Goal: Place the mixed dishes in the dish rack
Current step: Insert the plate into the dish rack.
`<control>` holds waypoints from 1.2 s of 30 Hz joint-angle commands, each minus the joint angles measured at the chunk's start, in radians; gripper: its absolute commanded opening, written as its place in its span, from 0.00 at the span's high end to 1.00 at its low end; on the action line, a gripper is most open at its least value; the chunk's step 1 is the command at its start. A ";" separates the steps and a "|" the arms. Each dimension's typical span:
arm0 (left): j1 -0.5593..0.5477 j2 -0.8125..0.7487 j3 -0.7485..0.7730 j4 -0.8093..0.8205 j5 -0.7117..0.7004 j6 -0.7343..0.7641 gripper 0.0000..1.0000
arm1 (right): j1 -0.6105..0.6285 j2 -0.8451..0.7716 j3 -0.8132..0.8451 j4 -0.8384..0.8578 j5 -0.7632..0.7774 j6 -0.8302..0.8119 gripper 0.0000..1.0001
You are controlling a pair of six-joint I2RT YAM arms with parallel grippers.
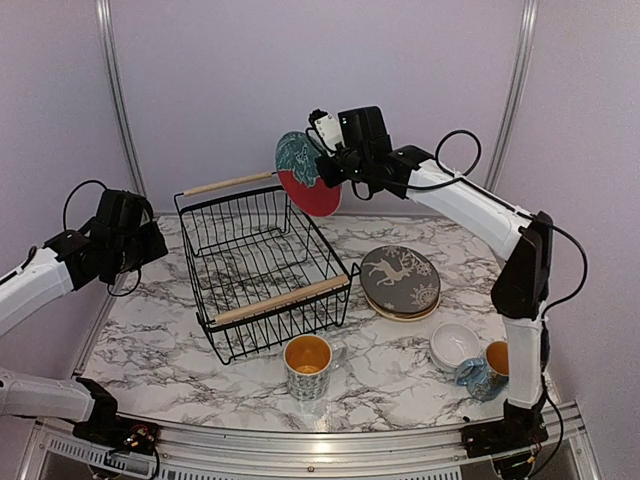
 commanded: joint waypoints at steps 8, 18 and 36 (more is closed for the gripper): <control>0.002 -0.078 -0.052 0.001 -0.030 0.015 0.49 | 0.108 0.032 0.118 0.278 0.217 0.012 1.00; 0.002 -0.095 -0.081 0.034 0.003 0.014 0.49 | 0.171 0.131 0.143 0.346 0.421 0.045 1.00; 0.002 -0.077 -0.090 0.067 0.040 0.029 0.49 | 0.192 0.259 0.177 0.322 0.456 0.073 1.00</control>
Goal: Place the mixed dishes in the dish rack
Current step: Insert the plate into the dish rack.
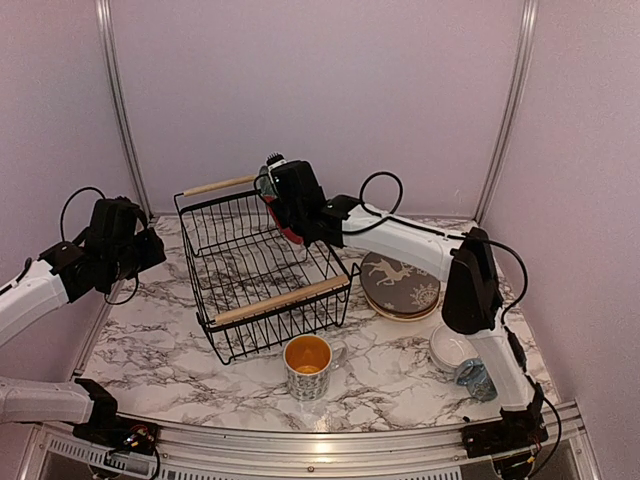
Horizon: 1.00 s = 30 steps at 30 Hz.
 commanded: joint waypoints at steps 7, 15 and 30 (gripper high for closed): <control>0.002 0.009 -0.007 0.034 0.024 0.047 0.49 | 0.010 0.012 0.092 0.190 0.133 0.001 1.00; 0.002 0.030 -0.009 0.048 0.048 0.060 0.49 | 0.017 0.046 0.093 0.199 0.139 0.002 1.00; 0.002 0.045 -0.036 0.064 0.074 0.058 0.49 | 0.018 0.108 0.094 0.220 0.153 -0.009 1.00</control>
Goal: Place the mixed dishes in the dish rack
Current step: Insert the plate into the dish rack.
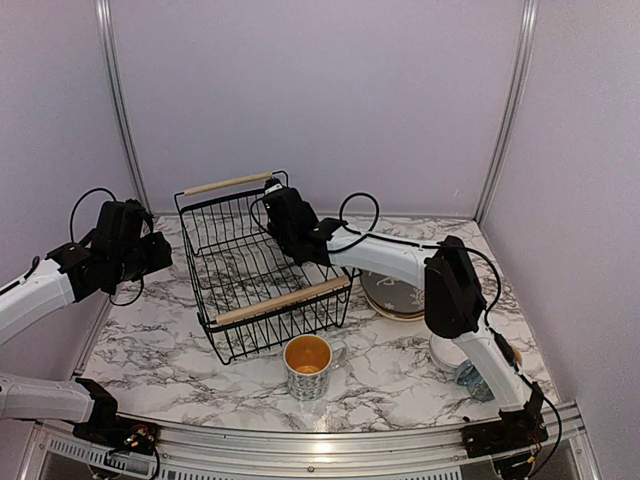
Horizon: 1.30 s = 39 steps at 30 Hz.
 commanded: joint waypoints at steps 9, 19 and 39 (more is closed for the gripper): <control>0.002 0.012 -0.027 0.030 0.031 0.004 0.49 | 0.012 -0.004 0.099 0.161 0.047 0.003 0.86; 0.002 0.004 -0.031 0.021 0.038 0.000 0.49 | 0.012 0.003 0.111 0.170 0.039 -0.003 0.82; 0.001 -0.043 -0.030 0.012 0.053 -0.027 0.48 | 0.021 -0.167 0.142 -0.003 -0.279 0.019 0.25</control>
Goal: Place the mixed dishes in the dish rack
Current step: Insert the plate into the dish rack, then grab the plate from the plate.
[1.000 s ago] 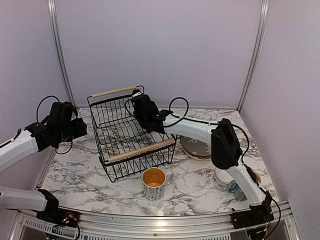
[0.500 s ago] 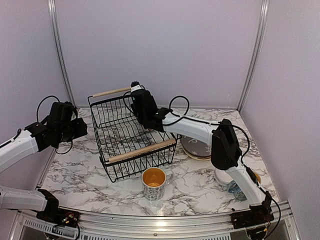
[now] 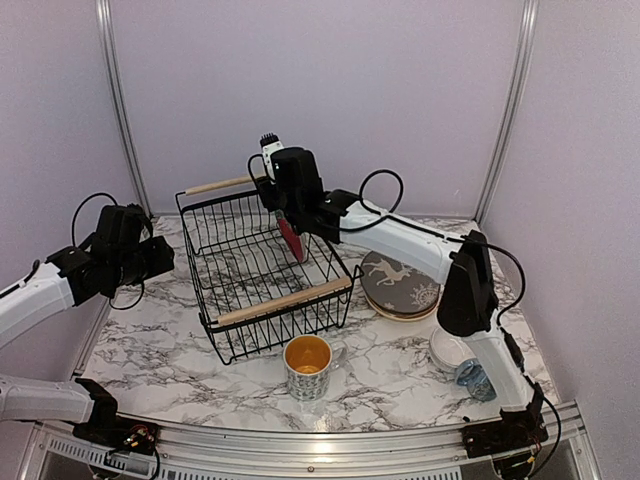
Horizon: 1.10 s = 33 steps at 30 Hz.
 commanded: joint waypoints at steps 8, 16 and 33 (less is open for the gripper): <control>0.001 -0.050 0.073 -0.006 0.046 0.065 0.48 | 0.000 -0.278 -0.086 -0.102 -0.234 -0.115 0.10; -0.046 -0.053 0.223 0.048 0.185 0.222 0.51 | -0.222 -0.580 -0.408 -0.178 -0.581 -0.041 0.08; -0.480 0.385 0.552 0.109 0.197 0.287 0.53 | -0.908 -0.829 -0.957 -0.276 -1.173 -0.150 0.09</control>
